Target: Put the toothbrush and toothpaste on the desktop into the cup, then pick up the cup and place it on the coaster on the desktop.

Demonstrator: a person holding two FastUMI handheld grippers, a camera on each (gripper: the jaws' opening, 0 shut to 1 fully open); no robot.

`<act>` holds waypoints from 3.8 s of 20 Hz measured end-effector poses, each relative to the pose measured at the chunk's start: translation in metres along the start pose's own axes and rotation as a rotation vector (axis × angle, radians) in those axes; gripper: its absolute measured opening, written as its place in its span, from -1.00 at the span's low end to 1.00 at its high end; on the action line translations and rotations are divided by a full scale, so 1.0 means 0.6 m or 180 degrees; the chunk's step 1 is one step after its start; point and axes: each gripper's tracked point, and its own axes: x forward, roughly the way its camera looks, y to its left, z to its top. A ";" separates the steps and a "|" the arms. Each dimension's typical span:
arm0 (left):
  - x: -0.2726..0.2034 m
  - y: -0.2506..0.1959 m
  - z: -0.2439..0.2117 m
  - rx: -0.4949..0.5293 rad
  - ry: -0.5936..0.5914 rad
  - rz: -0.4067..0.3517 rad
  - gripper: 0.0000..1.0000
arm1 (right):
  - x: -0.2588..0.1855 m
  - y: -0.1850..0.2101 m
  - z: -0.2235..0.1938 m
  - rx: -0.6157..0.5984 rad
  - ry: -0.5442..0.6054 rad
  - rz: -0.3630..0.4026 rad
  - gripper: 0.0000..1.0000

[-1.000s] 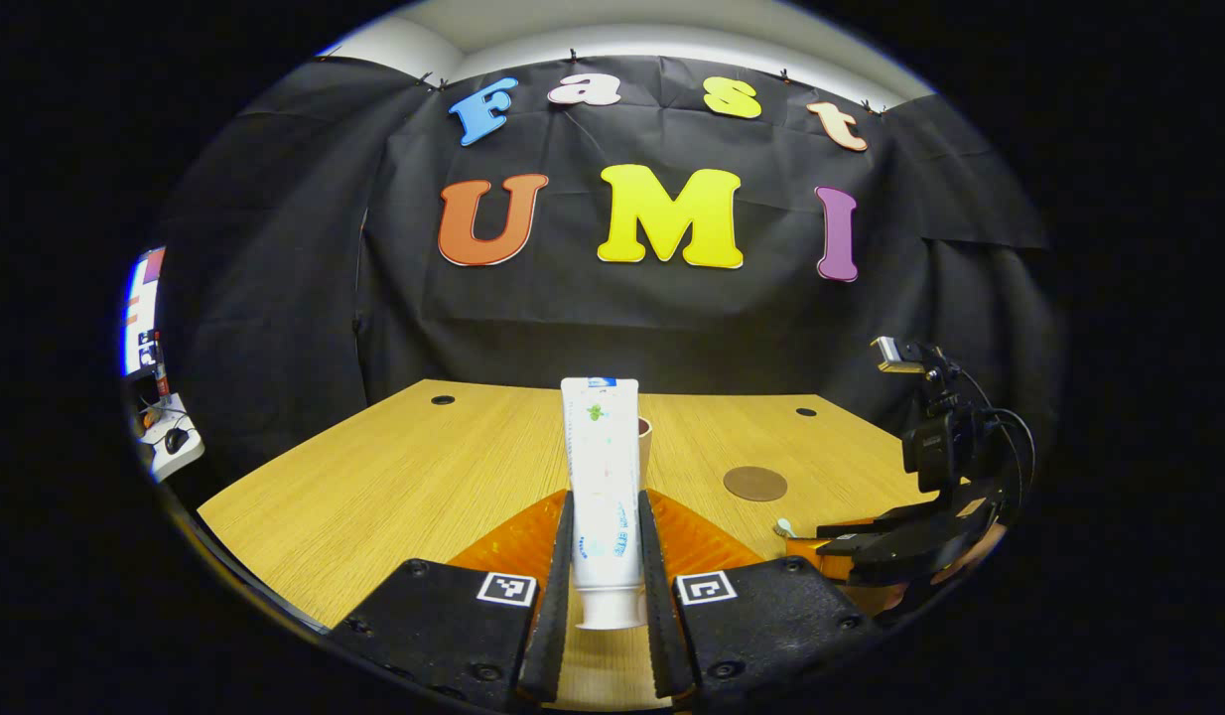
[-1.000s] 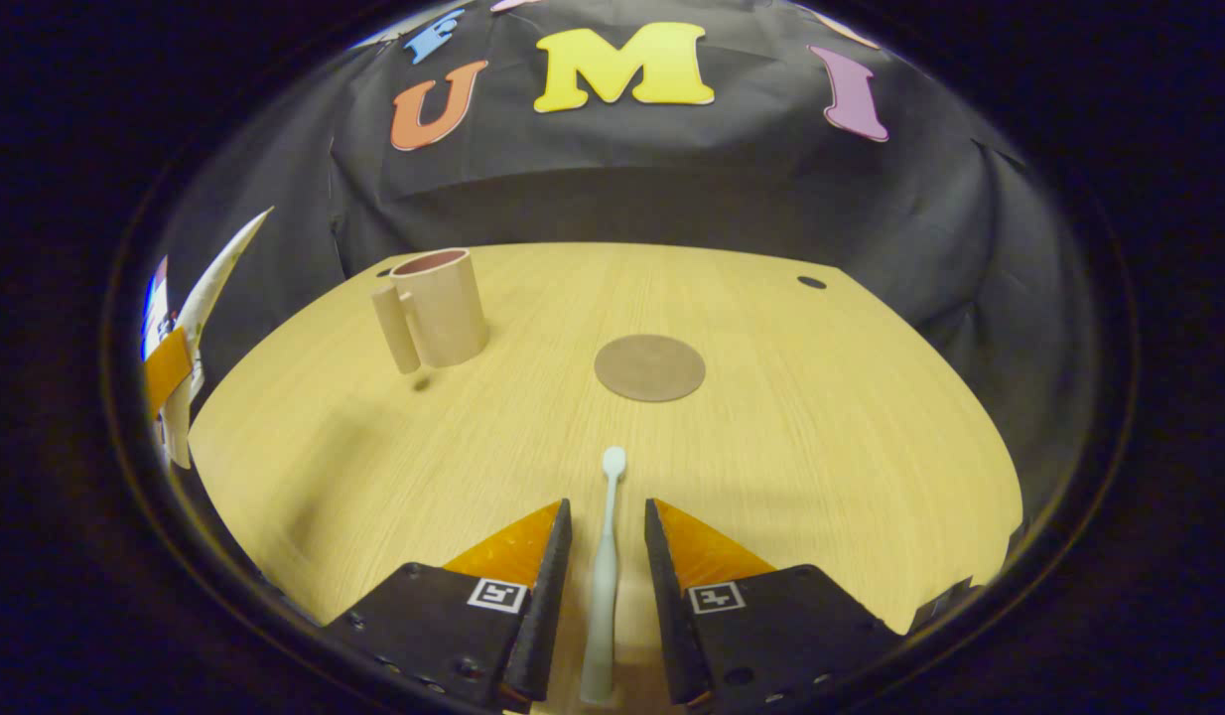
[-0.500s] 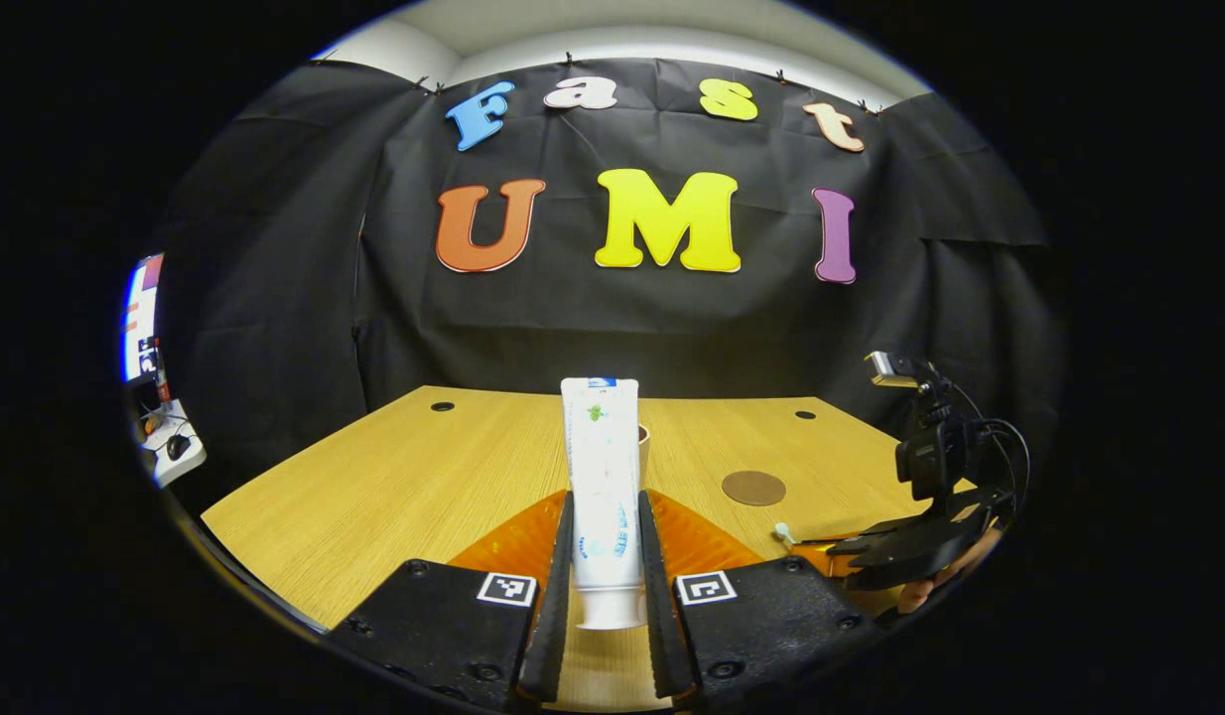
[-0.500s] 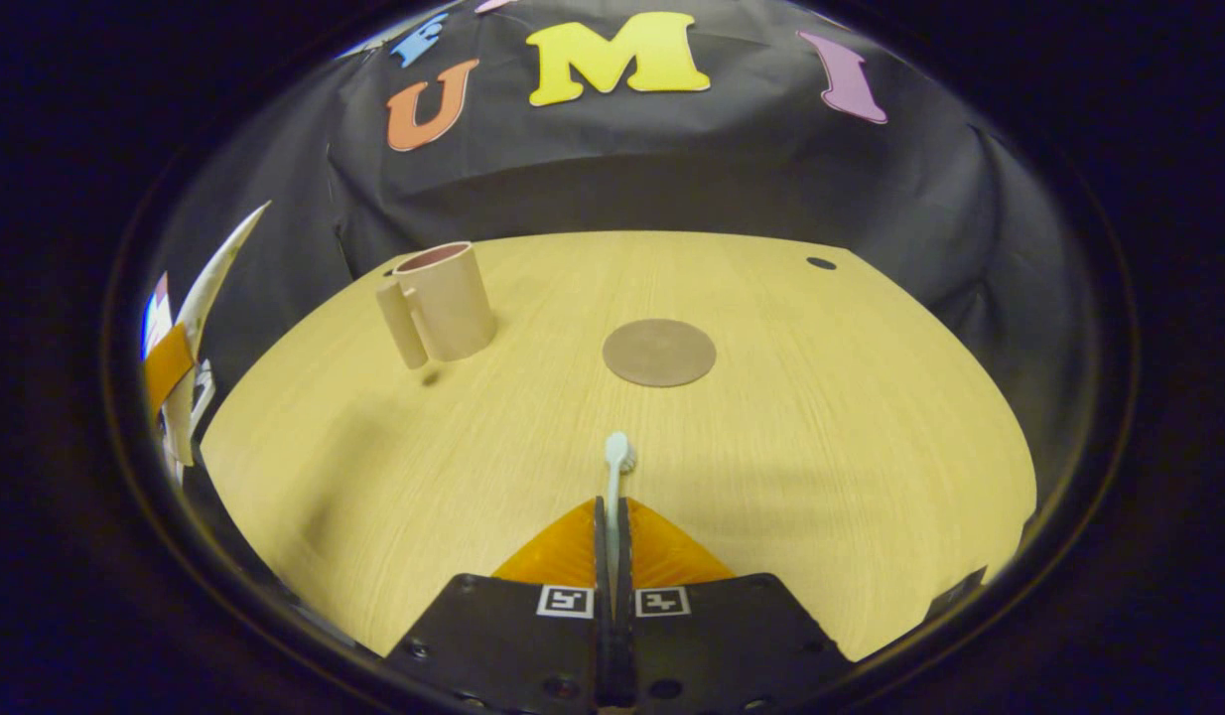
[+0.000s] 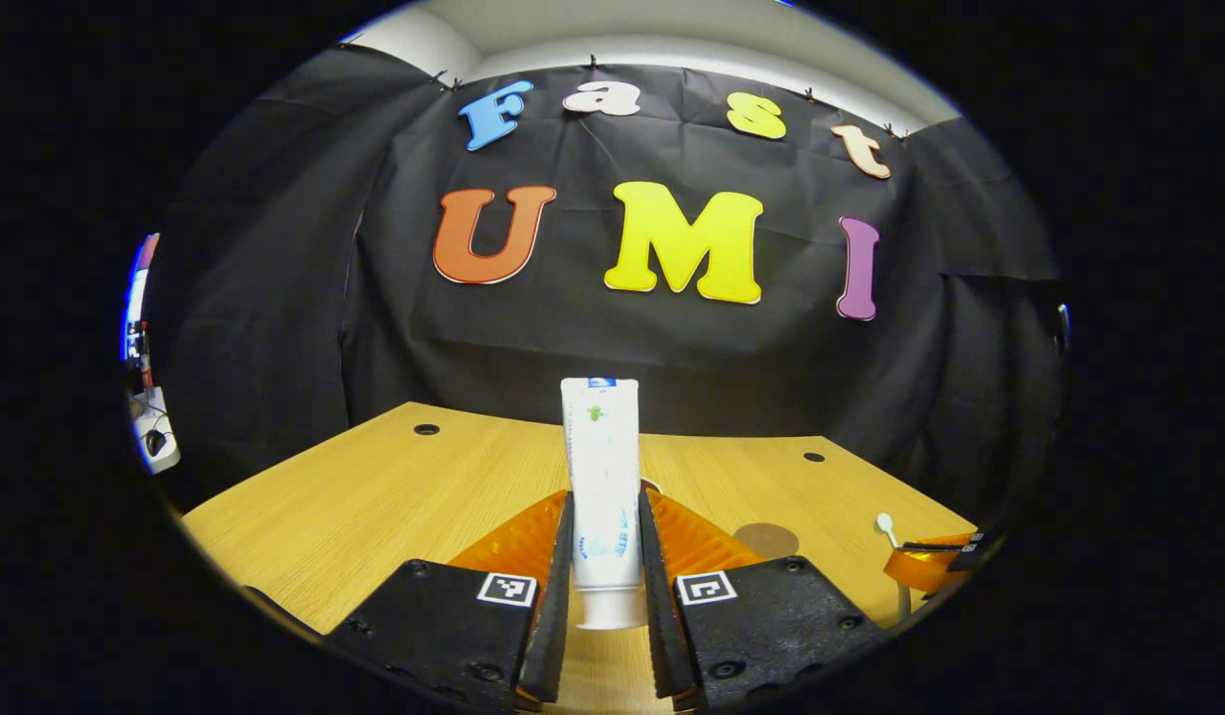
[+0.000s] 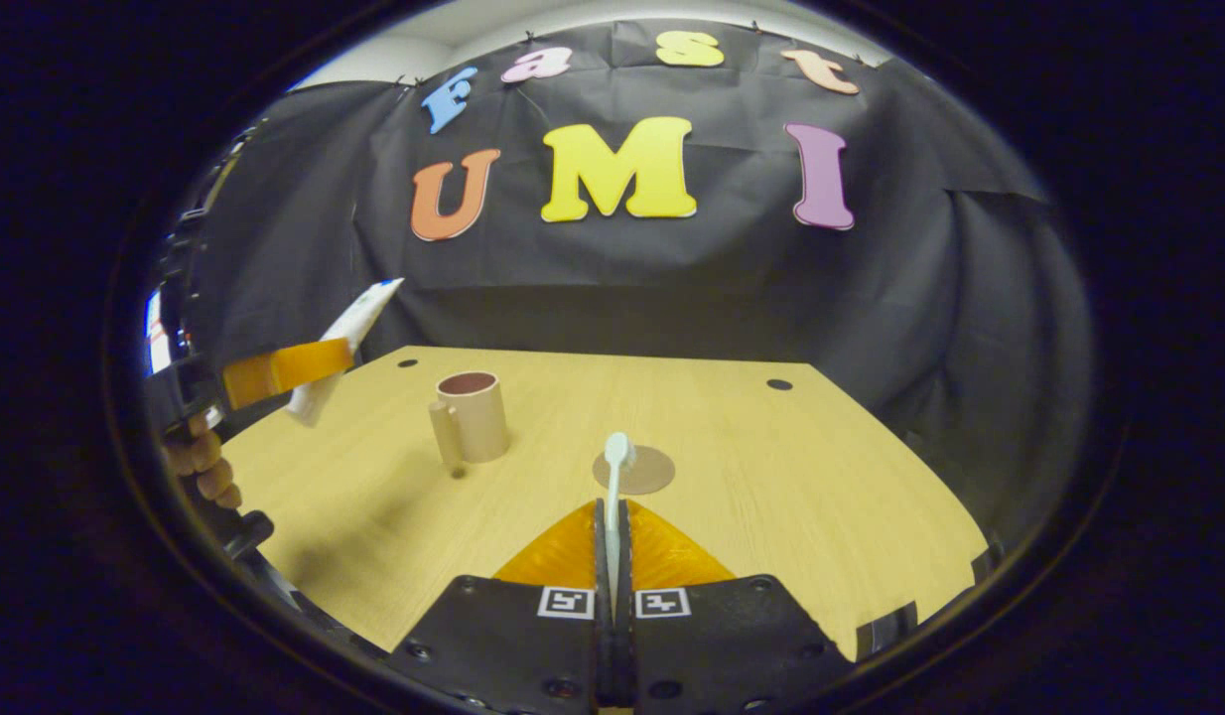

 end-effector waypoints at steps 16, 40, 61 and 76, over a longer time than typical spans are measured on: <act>0.205 -0.039 0.027 0.0179 -0.0188 -0.0113 -0.26 | -0.014 -0.044 -0.031 0.0133 0.0050 0.0058 -0.99; 0.217 -0.021 0.013 0.0260 -0.0114 -0.0063 -0.07 | -0.011 -0.045 -0.044 0.0108 0.0078 0.0085 -0.99; 0.104 0.052 -0.040 0.0358 -0.0228 0.0100 0.96 | 0.078 0.076 0.102 0.0083 -0.0255 0.0193 -0.99; 0.034 0.150 -0.117 0.0064 0.0025 0.0179 0.97 | 0.267 0.292 0.312 0.0058 -0.0780 0.0501 -0.98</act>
